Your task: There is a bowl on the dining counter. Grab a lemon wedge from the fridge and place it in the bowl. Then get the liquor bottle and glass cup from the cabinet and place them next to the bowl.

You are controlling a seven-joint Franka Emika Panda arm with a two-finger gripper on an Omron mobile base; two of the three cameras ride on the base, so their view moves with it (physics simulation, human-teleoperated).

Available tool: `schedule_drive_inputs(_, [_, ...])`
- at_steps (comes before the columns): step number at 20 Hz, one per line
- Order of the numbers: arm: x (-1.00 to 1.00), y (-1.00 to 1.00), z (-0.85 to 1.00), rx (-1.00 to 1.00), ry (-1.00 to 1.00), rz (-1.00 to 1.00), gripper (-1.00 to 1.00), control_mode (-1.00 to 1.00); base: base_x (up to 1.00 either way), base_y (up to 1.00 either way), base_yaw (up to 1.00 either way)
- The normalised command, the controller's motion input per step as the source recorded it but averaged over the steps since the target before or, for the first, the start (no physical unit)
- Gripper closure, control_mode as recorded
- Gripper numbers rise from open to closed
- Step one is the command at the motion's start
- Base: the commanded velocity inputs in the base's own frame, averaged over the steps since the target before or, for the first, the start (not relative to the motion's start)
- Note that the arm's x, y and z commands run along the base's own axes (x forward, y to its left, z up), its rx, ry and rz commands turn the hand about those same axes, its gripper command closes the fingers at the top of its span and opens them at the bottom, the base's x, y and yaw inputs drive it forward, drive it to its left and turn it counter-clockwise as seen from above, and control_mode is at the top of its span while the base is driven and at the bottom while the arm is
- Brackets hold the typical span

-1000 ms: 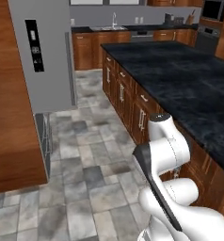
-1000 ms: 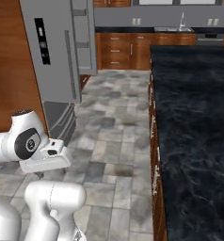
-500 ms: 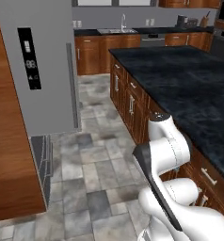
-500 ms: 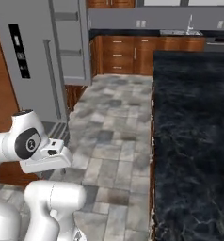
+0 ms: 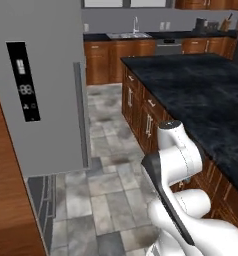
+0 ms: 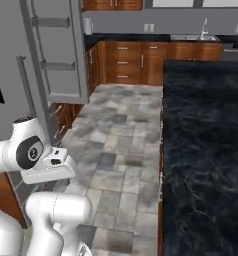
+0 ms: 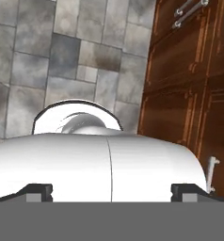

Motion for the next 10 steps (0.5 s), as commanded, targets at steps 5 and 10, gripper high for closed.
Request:
schedule_drive_inputs(5, [0.00,0.00,0.00,0.00,0.00,0.00,-1.00,1.00,0.90,-0.12,0.00])
schedule_drive_inputs(10, [0.00,0.00,0.00,0.00,0.00,0.00,-1.00,1.00,0.95,-0.37,0.01])
